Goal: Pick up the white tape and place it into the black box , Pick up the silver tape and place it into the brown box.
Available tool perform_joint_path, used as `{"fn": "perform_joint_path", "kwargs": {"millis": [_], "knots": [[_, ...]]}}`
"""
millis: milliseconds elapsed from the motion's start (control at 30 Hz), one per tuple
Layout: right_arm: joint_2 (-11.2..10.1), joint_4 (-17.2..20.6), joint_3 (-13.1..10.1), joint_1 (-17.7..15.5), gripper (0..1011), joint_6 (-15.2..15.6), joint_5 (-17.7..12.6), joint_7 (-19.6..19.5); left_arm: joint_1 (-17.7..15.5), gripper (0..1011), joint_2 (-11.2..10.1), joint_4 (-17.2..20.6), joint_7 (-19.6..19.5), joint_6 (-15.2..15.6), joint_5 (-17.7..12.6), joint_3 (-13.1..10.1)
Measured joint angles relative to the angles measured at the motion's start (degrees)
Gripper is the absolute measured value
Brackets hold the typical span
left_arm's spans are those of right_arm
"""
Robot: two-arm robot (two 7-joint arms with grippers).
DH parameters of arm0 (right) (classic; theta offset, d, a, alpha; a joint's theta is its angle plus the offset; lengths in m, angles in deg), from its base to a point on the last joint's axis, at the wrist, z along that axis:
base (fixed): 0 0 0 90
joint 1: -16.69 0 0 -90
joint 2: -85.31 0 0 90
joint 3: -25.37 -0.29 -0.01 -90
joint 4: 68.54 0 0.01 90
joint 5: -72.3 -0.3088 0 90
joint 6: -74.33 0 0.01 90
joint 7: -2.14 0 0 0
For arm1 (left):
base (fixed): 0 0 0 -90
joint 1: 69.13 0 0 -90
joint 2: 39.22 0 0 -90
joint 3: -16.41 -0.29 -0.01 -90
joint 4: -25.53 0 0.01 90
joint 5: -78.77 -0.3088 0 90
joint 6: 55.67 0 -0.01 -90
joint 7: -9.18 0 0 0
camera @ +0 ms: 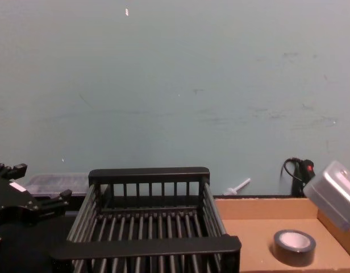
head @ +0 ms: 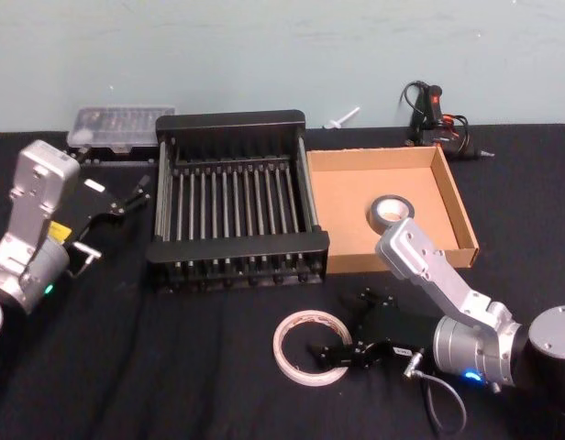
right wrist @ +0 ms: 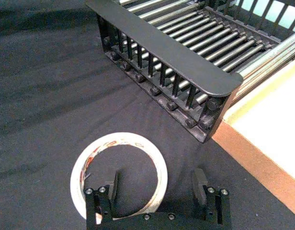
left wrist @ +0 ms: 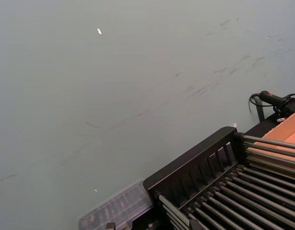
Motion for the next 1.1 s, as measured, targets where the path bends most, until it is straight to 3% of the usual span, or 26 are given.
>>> {"fn": "perform_joint_path", "kwargs": {"millis": [1100], "knots": [[1.11, -0.51, -0.3, -0.04, 1002, -0.5, 2.02, -0.19, 0.0, 1001, 0.0, 0.0, 0.0, 0.0, 0.0, 0.0]]}}
